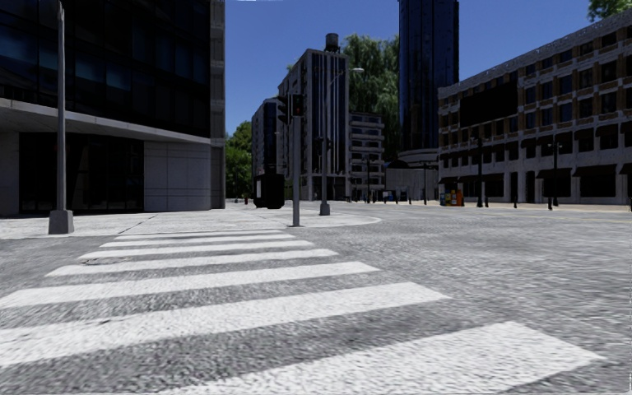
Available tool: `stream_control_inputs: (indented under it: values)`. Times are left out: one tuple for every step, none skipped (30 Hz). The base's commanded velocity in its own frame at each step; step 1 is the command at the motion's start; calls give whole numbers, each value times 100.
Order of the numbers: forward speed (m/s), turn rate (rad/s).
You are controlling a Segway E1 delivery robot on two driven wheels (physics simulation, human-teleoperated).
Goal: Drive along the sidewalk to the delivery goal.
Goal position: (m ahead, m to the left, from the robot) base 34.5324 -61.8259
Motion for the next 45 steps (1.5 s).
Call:
stream_control_inputs:
  values:
    - [152,56]
    - [152,56]
    - [152,56]
    - [152,56]
    - [152,56]
    - [152,56]
    - [152,56]
    - [152,56]
    - [152,56]
    - [152,56]
    - [152,56]
    - [152,56]
    - [152,53]
    - [152,44]
    - [153,30]
    - [154,15]
    - [154,7]
    - [154,0]
    - [154,0]
    - [155,0]
    - [157,0]
    - [162,0]
    - [165,0]
    - [167,0]
    - [169,0]
    - [173,0]
    - [176,0]
    - [180,0]
    - [186,0]
    - [189,0]
    - [190,0]
    - [190,0]
    - [190,0]
    - [190,0]
    - [190,0]
    - [190,0]
    - [190,0]
    - [190,0]
    - [190,0]
    - [190,0]
    - [190,0]
    - [190,0]
    - [191,0]
    - [191,0]
    - [191,0]
